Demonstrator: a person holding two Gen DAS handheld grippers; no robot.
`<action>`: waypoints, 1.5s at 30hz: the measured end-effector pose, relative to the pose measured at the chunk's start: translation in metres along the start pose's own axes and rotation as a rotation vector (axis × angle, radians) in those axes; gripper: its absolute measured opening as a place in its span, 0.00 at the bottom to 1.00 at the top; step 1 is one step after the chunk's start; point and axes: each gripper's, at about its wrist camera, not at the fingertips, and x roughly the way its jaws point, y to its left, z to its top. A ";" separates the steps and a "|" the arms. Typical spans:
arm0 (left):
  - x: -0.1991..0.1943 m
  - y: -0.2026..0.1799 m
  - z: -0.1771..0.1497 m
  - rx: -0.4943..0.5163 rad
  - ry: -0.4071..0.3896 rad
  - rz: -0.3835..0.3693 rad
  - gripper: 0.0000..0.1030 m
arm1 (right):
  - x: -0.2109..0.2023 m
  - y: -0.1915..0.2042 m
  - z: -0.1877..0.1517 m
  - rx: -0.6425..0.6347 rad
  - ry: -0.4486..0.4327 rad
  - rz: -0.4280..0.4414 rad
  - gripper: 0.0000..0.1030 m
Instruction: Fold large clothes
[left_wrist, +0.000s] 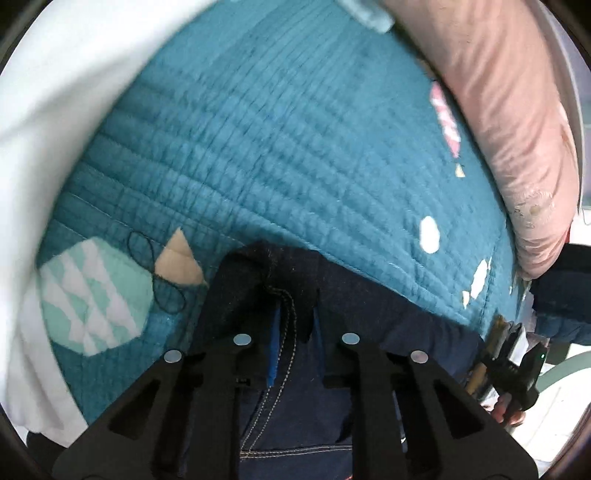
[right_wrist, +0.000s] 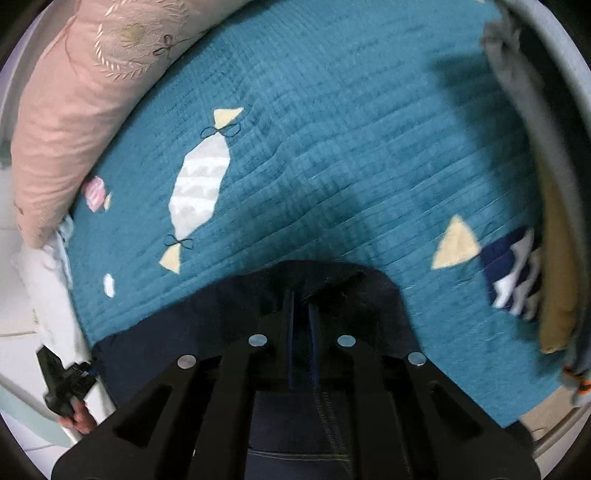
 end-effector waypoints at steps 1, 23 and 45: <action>-0.009 -0.002 -0.002 -0.012 -0.025 -0.029 0.13 | -0.003 0.000 0.000 0.012 -0.012 0.016 0.02; -0.076 -0.050 0.029 0.005 -0.191 -0.154 0.13 | -0.098 0.055 0.034 -0.075 -0.251 0.054 0.03; -0.062 -0.047 -0.121 0.187 -0.113 0.162 0.61 | -0.053 0.037 -0.144 -0.117 -0.067 0.017 0.74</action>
